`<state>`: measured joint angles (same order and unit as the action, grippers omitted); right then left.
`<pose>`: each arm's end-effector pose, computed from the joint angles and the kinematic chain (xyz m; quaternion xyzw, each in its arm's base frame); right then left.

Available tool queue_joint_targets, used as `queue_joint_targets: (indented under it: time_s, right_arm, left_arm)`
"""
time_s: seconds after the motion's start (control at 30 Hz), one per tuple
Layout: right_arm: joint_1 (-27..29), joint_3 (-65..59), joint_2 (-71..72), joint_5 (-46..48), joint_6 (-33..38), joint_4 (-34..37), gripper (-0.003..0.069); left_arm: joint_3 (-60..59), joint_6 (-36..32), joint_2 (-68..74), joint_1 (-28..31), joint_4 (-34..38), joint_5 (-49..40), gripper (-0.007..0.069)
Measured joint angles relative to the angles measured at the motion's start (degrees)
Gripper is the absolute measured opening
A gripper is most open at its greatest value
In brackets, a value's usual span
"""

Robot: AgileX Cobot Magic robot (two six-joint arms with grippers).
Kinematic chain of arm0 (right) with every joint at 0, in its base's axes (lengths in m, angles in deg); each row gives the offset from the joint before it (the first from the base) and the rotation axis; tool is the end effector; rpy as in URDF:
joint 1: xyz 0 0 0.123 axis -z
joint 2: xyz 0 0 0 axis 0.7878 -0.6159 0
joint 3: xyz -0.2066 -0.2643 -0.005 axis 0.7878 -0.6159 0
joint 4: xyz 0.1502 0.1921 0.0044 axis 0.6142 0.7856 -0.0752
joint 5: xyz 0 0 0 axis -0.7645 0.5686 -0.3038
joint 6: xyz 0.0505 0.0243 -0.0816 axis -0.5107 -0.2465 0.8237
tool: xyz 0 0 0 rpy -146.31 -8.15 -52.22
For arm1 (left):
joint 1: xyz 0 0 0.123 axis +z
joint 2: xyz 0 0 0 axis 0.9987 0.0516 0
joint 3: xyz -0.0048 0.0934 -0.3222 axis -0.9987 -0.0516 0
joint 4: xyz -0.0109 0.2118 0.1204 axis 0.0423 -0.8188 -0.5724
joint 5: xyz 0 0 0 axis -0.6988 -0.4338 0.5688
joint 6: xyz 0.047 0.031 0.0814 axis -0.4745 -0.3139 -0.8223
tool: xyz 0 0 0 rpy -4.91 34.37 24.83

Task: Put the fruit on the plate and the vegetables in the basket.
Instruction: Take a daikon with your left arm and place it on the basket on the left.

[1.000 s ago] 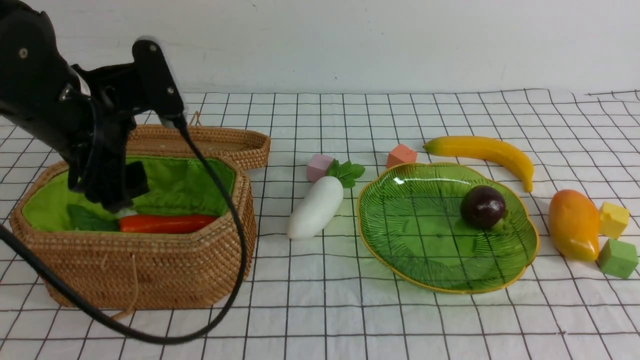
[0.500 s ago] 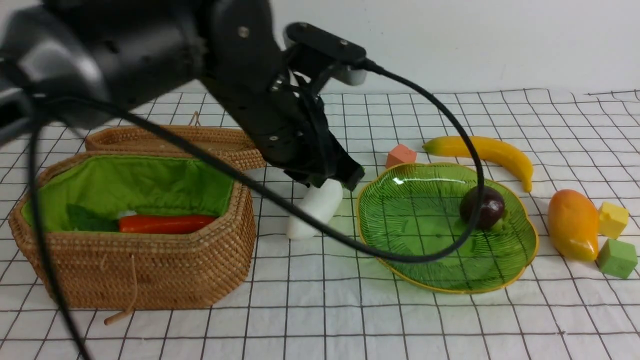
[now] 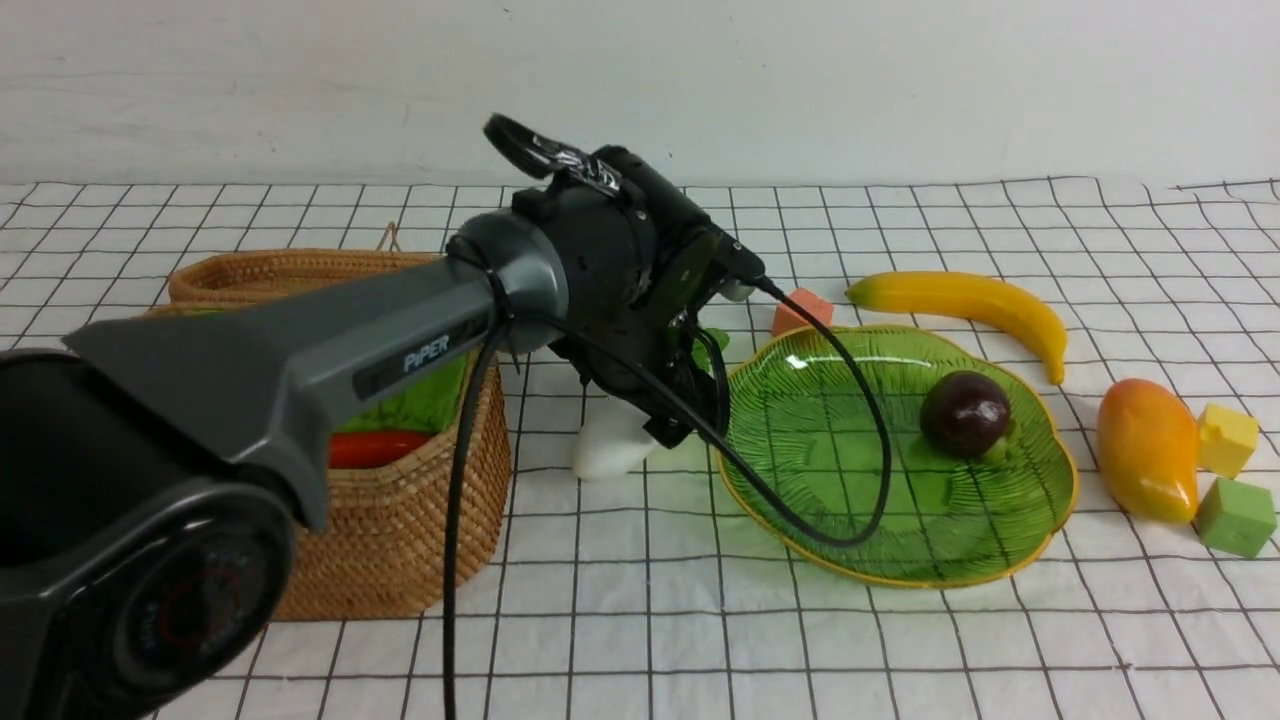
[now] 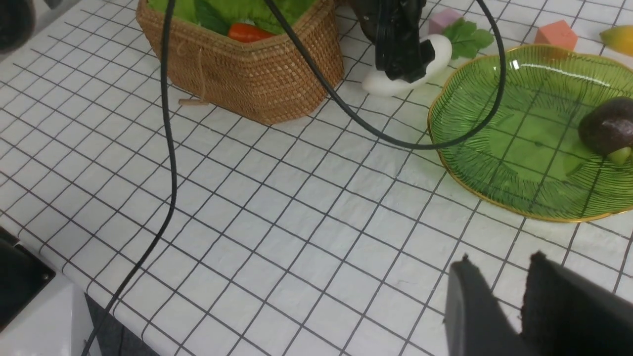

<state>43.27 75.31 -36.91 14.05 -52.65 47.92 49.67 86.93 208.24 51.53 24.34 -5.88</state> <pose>-0.0161 0.0446 0.4285 -0.2380 0.8243 0.2159 0.4661 0.4383 -0.2811 0.2431 0.3437 0.9004 0.0723 0.2568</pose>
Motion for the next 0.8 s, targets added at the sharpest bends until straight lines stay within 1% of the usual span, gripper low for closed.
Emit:
queue_joint_targets:
  time_s: [0.07, 0.1, 0.13, 0.23, 0.43, 0.67, 0.8]
  right_arm:
    - [0.0, 0.0, 0.0, 0.2, 0.0, 0.0, 0.0192]
    - [0.0, 0.0, 0.0, 0.2, 0.0, 0.0, 0.0192]
    - [0.0, 0.0, 0.0, 0.3, 0.0, 0.0, 0.0193]
    - [0.0, 0.0, 0.0, 0.5, 0.0, 0.0, 0.0193]
    - [0.0, 0.0, 0.0, 1.4, 0.0, 0.0, 0.0195]
    - [0.0, 0.0, 0.0, 1.7, 0.0, 0.0, 0.0199]
    - [0.0, 0.0, 0.0, 0.2, 0.0, 0.0, 0.0204]
  left_arm:
    - [0.2, 0.2, 1.8, 0.0, -0.2, 0.9, 0.0582]
    - [0.2, 0.2, 2.0, 0.0, -0.2, 1.0, 0.0578]
    - [0.2, 0.2, 3.0, 0.0, -0.4, 1.3, 0.0541]
    - [0.2, 0.3, 4.4, 0.0, -0.7, 1.4, 0.0474]
    - [0.4, 0.5, 4.7, 0.0, -1.1, 1.2, 0.0463]
    - [2.7, 1.8, 1.7, 0.1, -2.6, -6.0, 0.0463]
    - [4.9, 0.7, -6.9, 0.1, -2.5, -12.1, 0.0463]
